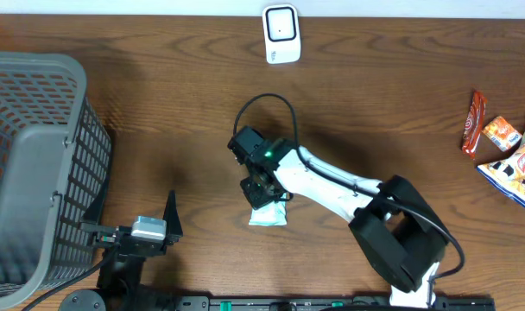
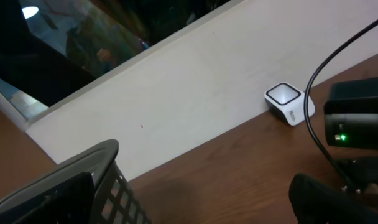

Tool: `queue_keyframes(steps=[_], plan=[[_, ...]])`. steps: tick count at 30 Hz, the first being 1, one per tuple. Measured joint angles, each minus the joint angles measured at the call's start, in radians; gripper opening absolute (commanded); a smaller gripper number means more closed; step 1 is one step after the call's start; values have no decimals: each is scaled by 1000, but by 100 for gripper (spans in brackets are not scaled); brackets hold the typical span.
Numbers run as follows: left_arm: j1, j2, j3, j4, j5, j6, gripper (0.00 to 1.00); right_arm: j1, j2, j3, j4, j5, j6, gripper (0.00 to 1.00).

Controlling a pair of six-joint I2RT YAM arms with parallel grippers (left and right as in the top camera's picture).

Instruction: Scan the item barcode

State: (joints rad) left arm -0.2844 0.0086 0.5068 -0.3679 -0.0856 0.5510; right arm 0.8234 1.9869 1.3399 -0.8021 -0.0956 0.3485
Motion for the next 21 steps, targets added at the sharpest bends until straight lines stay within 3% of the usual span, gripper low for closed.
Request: queue_keyframes(steps=[8,15,16,17,19,21], plan=[[0,0,0,0,0,0,100,-14,0,14,-42,38,12,1],[0,0,0,0,0,0,100,-138,-63,84,-162,95,-4,2],[0,0,0,0,0,0,100,-153,-95,91,-163,87,-16,5],[0,0,0,0,0,0,100,-159,-124,97,-168,79,-23,16],[0,0,0,0,0,0,100,-158,-183,111,-182,49,-42,52],[0,0,0,0,0,0,100,-140,-222,122,-200,17,-58,76]])
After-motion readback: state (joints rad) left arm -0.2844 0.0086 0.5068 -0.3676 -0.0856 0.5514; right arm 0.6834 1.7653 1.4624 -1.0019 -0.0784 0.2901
